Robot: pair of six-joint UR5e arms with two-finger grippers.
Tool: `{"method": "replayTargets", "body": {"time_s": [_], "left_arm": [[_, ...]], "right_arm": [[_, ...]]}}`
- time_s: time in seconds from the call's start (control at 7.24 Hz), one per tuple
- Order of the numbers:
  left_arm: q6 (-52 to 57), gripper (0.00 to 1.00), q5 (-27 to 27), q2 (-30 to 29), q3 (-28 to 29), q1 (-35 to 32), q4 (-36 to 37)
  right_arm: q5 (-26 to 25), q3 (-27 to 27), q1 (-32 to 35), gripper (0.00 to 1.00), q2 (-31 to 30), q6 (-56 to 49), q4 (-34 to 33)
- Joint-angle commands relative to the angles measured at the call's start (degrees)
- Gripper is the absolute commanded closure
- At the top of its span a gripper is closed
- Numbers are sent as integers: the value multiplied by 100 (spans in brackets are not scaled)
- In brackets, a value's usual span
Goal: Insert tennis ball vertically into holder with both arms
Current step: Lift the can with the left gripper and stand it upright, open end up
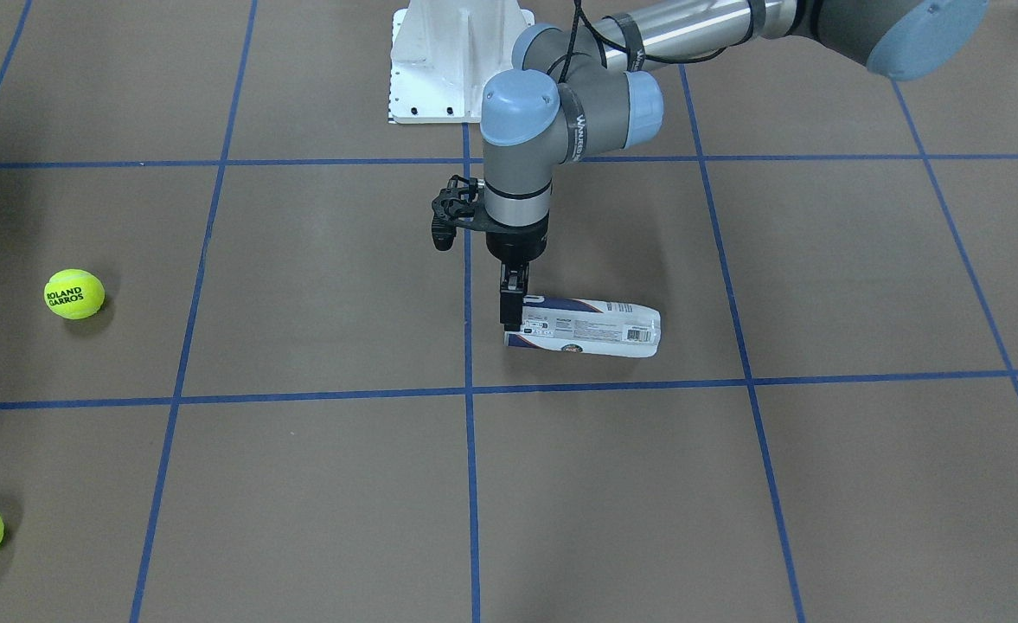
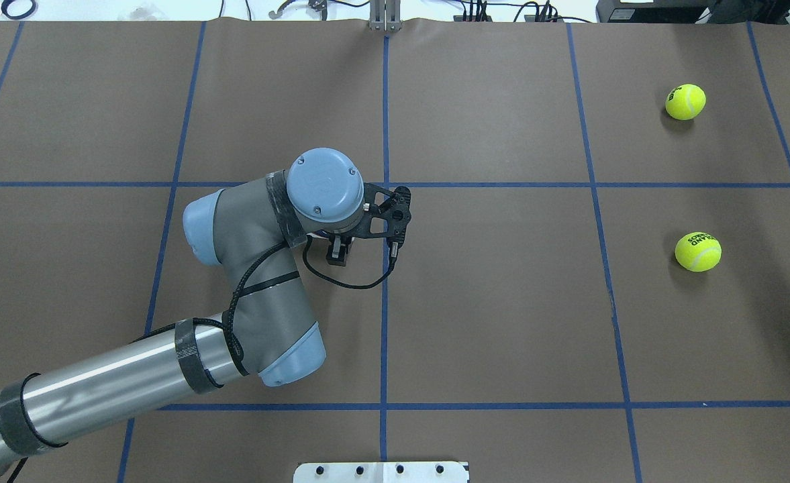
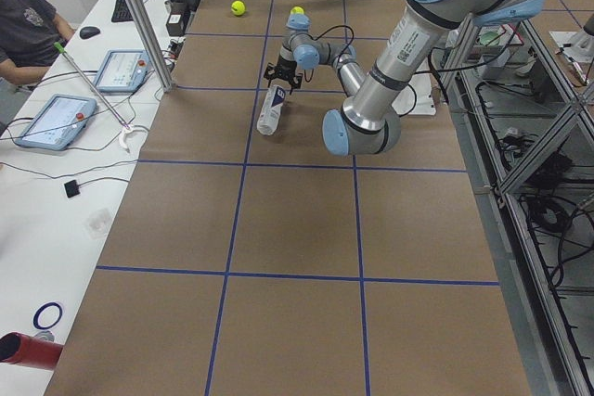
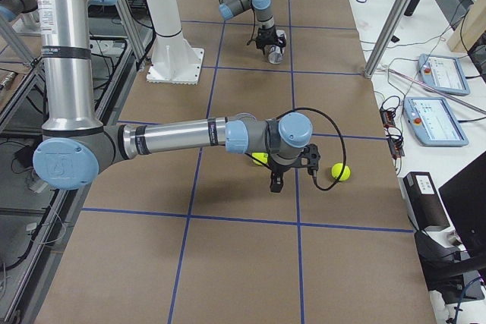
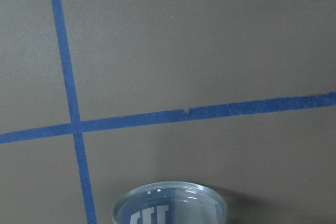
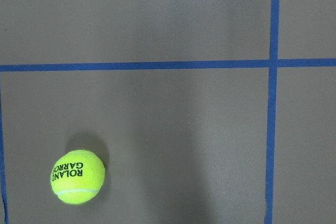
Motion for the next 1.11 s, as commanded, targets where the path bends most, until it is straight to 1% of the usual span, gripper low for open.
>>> {"method": "replayTargets", "body": {"time_s": [0.0, 0.14, 0.55, 0.83, 0.97], "left_arm": [[0, 0, 76, -17, 210, 0, -267], [8, 1, 77, -25, 272, 0, -277], [-9, 1, 156, -104, 588, -8, -663], [-18, 1, 165, -105, 615, -8, -663], [-18, 4, 156, -113, 632, -8, -663]], "right_arm": [[0, -5, 0, 0, 0, 0, 7], [0, -5, 0, 0, 0, 0, 7], [-9, 4, 0, 0, -1, 0, 7], [-18, -5, 0, 0, 0, -9, 7], [-18, -5, 0, 0, 0, 0, 7]]}}
